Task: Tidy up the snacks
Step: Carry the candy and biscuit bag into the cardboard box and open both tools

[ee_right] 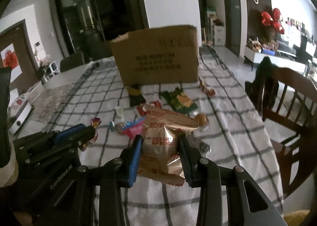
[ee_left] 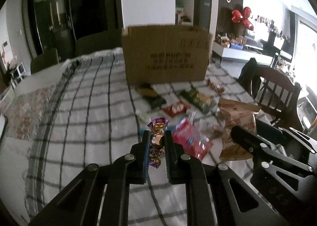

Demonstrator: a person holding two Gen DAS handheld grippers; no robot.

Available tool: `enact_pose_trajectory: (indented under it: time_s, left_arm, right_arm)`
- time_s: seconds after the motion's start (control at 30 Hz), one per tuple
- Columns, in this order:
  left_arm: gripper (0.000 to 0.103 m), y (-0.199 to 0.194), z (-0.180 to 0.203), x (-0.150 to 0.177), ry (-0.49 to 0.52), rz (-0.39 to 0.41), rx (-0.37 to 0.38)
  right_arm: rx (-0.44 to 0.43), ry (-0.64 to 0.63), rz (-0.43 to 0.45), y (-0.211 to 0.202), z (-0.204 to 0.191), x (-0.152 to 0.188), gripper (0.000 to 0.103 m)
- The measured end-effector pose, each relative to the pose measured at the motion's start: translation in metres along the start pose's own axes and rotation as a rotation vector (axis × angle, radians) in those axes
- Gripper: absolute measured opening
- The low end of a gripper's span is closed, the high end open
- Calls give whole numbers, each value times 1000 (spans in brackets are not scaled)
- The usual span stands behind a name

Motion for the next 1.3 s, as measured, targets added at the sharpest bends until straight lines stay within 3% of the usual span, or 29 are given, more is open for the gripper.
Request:
enact_pose_trajectory:
  time_s: [0.3, 0.63, 0.97, 1.3]
  left_arm:
    - [15, -14, -5, -54, 26, 119, -51]
    - [15, 1, -17, -116, 31, 189, -72]
    - [15, 40, -37, -176, 6, 184, -55]
    - [15, 93, -44, -222, -2, 122, -23]
  right_arm:
    - [-32, 3, 95, -9, 2, -52, 38]
    - [-52, 15, 186, 2, 5, -119, 38]
    - [-56, -3, 210, 36, 3, -185, 38]
    - [-47, -21, 182, 81, 6, -231, 38]
Point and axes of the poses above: each gripper's, at about its wrist camera, not at the fingertips, and y roughly the way its jaws point, z to its right, x to its underside, the point moved 2 cm from there along y, roughly the way its jaws point, and after that the axes turned 6 degrees about y, right-handed, at the moved point
